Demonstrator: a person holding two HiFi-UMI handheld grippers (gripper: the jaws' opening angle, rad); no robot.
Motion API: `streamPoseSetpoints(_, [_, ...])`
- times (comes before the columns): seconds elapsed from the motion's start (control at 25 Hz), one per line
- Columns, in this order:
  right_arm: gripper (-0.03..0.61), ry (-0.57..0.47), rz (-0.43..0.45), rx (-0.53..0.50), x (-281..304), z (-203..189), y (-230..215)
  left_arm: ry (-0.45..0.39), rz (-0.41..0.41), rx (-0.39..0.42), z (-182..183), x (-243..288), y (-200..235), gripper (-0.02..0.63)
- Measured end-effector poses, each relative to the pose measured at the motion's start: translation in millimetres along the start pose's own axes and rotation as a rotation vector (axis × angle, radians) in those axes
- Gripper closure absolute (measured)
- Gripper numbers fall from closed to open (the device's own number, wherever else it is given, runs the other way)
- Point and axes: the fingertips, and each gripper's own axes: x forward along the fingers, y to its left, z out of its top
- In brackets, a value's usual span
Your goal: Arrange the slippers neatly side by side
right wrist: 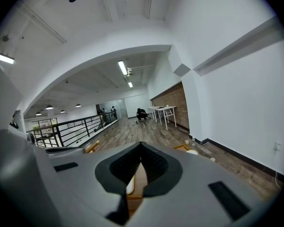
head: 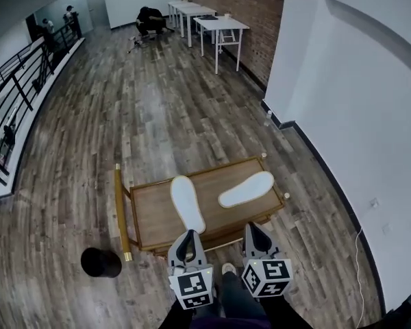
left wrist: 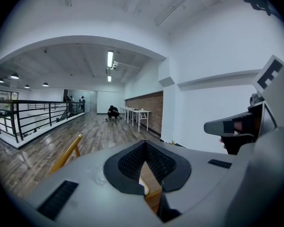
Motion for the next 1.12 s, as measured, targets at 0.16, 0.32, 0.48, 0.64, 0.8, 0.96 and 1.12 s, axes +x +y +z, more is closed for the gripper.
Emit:
streamPoseSetpoints(0.16, [0.58, 0.022, 0.068, -0.018, 38, 7, 3, 0.006, 0.081, -0.018, 3, 20, 19, 0.612])
streamPoseSetpoints(0.32, [0.58, 0.046, 0.137, -0.045, 78, 22, -1, 0.006, 0.159, -0.034, 14, 46, 30, 0.612])
streamPoseSetpoints(0.48, [0.58, 0.053, 0.211, -0.07, 114, 39, -1, 0.004, 0.229, -0.046, 25, 70, 37, 0.613])
streamPoseSetpoints(0.64, [0.58, 0.079, 0.267, -0.085, 137, 40, 2, 0.002, 0.277, -0.05, 30, 81, 40, 0.612])
streamPoseSetpoints(0.8, [0.58, 0.108, 0.319, -0.097, 148, 34, 12, 0.015, 0.316, -0.065, 28, 83, 44, 0.613])
streamPoseSetpoints(0.96, [0.58, 0.124, 0.354, -0.107, 155, 34, 20, 0.026, 0.333, -0.08, 29, 88, 47, 0.612])
streamPoseSetpoints(1.12, [0.58, 0.116, 0.339, -0.112, 163, 38, 18, 0.008, 0.334, -0.082, 37, 96, 55, 0.612])
